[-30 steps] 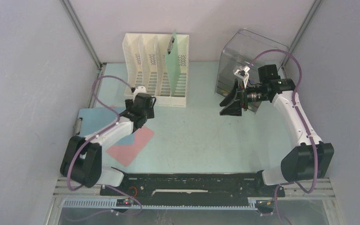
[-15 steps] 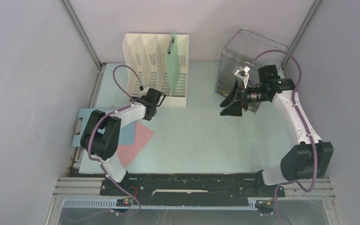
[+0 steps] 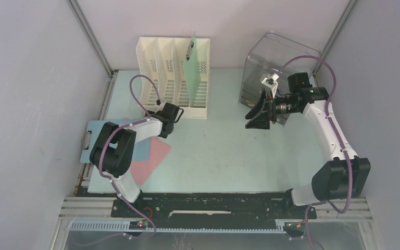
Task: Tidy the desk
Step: Pick up the folder from the folder.
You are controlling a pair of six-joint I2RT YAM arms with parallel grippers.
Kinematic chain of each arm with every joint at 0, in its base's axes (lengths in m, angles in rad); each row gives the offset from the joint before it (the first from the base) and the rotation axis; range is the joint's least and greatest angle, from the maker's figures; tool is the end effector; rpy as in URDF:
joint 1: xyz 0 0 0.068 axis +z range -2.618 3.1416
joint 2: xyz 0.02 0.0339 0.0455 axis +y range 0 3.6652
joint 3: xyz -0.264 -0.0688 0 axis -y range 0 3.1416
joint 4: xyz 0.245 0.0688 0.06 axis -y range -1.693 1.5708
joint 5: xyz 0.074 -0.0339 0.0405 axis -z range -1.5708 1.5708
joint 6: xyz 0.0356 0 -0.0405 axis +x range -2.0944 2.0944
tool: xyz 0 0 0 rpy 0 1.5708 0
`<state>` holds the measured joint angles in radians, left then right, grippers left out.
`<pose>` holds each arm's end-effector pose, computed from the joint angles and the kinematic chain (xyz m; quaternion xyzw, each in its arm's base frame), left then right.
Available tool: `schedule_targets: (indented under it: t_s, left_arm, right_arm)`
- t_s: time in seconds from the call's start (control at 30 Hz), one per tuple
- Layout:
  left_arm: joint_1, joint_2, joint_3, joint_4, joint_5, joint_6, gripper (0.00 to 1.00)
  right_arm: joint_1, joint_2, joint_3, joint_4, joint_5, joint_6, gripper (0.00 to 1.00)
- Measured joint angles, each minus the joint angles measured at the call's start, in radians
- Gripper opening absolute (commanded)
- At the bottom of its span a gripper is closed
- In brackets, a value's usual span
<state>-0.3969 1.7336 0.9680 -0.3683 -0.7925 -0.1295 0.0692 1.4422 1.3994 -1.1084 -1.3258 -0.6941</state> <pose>0.3076 -0.1014 0.1578 0.0372 0.9037 0.3118 0.2911 0.2641 0.0529 0.3493 -0.4061 0.6677 0.5223 0.3412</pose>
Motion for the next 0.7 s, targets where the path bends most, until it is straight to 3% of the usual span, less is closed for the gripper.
schedule_targets:
  t_s: [0.23, 0.53, 0.6, 0.7]
  left_arm:
    - [-0.002, -0.054, -0.051, 0.011, 0.027, 0.002, 0.61]
    - [-0.018, -0.371, -0.133, 0.052, 0.197, -0.038, 0.62]
    - [-0.02, -0.454, -0.17, 0.067, 0.245, -0.055, 0.64]
    - [-0.02, -0.579, -0.239, 0.1, 0.298, -0.08, 0.76]
  right_arm:
    - [-0.003, 0.006, 0.0, -0.005, -0.002, -0.005, 0.75]
    - [0.023, 0.027, 0.0, 0.0, -0.018, 0.001, 0.74]
    - [0.046, 0.028, -0.011, 0.034, -0.018, 0.026, 0.74]
    - [0.108, 0.029, -0.052, 0.108, -0.004, 0.083, 0.74]
